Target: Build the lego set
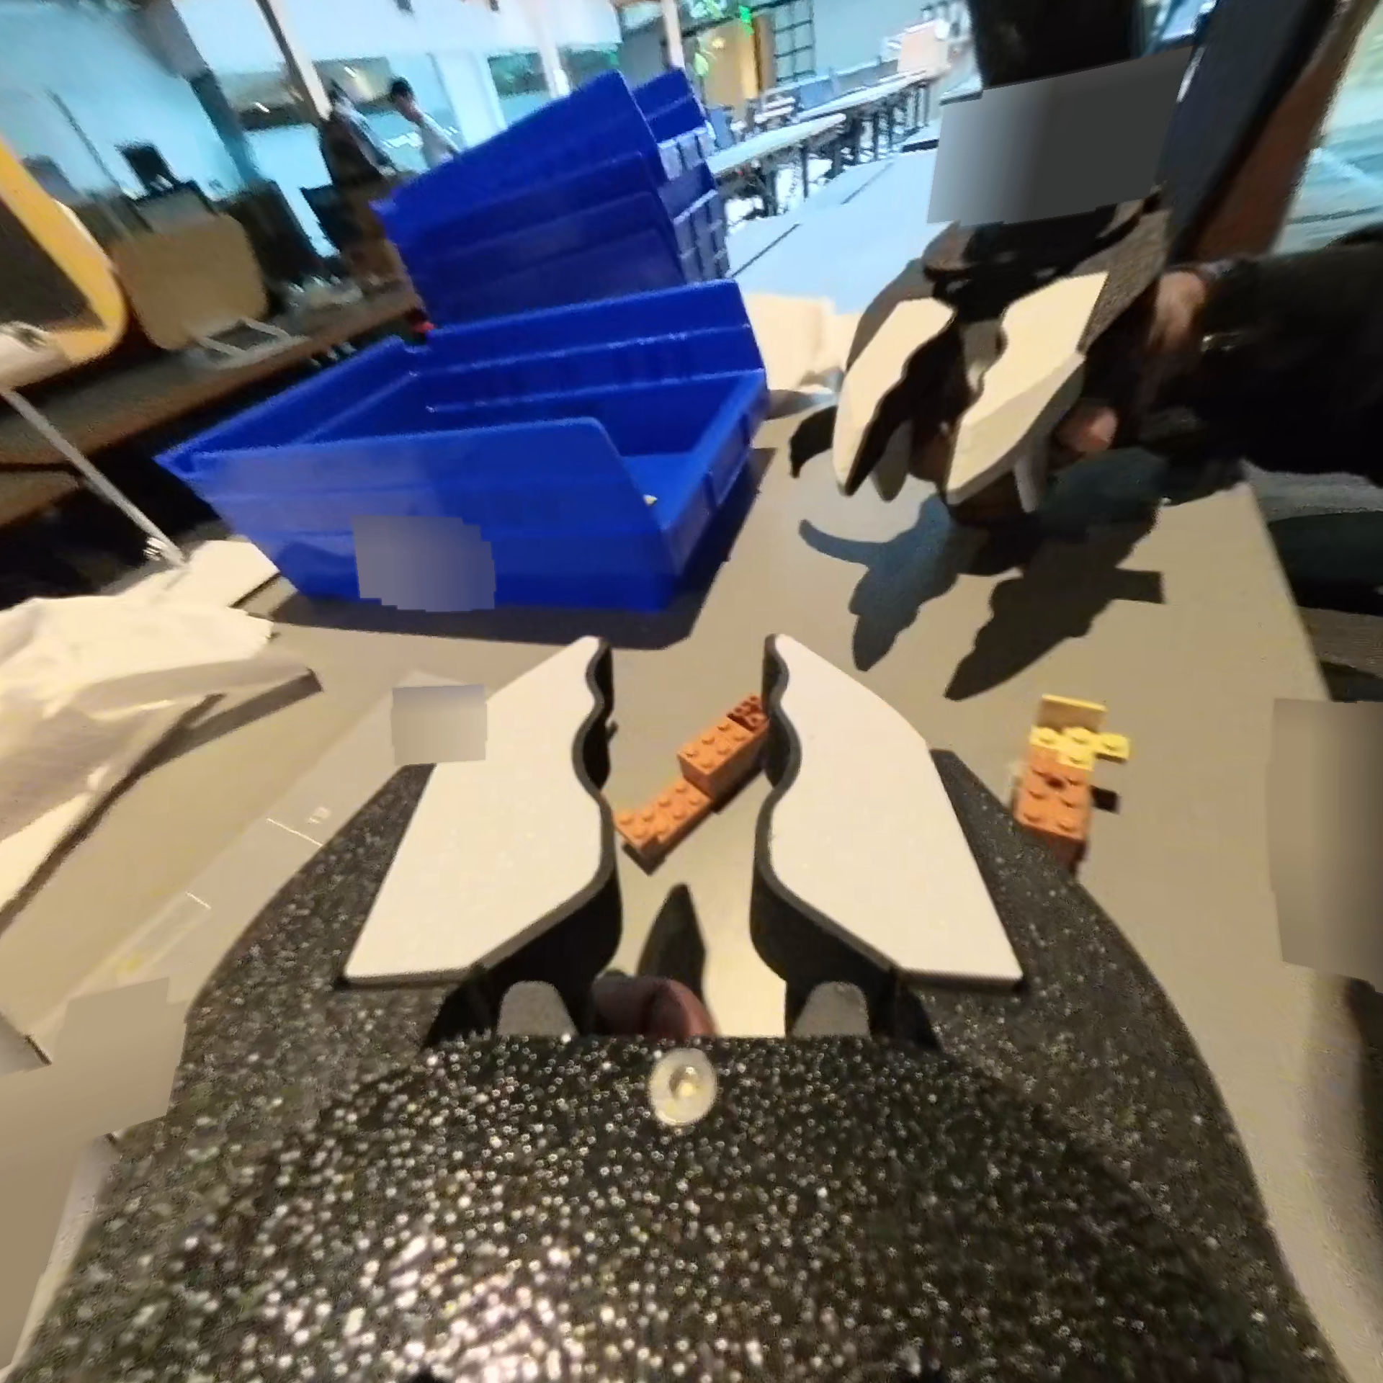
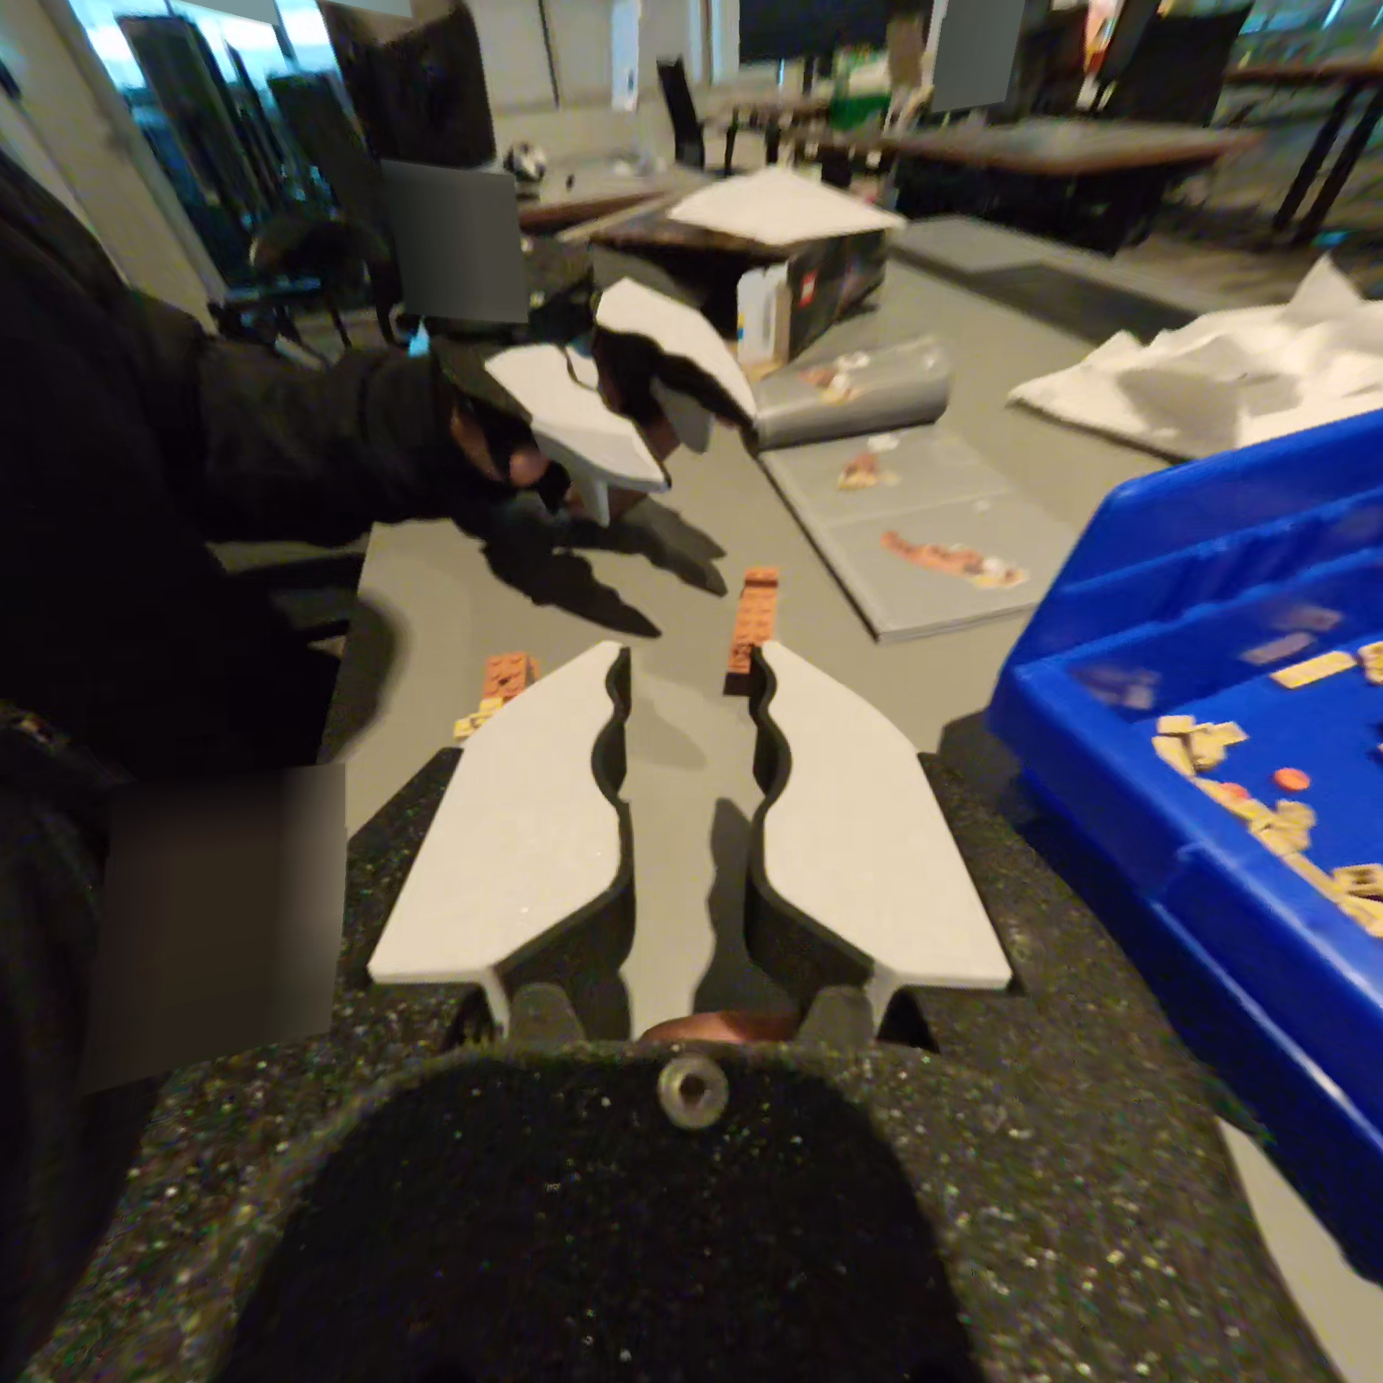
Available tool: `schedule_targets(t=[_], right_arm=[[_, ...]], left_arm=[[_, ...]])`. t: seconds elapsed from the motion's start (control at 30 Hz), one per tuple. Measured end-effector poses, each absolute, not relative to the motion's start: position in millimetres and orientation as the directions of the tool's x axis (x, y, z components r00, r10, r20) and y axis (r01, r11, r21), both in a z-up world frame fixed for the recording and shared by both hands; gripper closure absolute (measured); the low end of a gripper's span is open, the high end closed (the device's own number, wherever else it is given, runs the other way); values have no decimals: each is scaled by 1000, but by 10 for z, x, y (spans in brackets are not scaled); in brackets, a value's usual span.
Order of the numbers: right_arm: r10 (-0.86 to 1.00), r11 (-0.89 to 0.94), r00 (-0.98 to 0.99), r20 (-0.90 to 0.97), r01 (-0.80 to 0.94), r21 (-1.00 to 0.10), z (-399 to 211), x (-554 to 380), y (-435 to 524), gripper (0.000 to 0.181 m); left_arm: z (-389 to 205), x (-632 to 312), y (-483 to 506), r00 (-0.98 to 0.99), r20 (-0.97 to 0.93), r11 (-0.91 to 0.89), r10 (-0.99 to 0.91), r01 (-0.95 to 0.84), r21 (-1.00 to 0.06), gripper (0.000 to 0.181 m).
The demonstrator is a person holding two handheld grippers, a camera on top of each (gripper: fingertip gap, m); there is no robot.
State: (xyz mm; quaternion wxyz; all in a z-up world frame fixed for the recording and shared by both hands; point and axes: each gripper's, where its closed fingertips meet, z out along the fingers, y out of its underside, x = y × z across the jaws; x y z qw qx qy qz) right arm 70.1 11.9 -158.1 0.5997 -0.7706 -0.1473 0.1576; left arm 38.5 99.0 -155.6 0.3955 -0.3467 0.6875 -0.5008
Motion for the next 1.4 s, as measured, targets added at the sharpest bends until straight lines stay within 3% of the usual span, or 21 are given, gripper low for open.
schedule_targets(t=[0.17, 0.47, 0.9, 1.4], right_arm=[[418, -114, 905, -76, -31, -993, -1418, 850, 97, 157], [387, -43, 919, -74, -63, -997, -1321, 894, -4, 156], [371, -29, 916, -153, -153, -988, -1285, 1004, 3, 159], [368, -28, 913, -178, -180, -983, -1275, 1042, 74, 160]], left_arm=[[-1459, 591, 1111, -311, -319, 329, -895, 20, -944, 148], [-1232, 711, 1348, -173, -242, 220, -955, 136, -966, 151], [-1175, 748, 1402, -200, -136, 106, -970, 153, -983, 152], [-1279, 866, 1262, -244, -169, 154, -955, 79, -985, 153]])
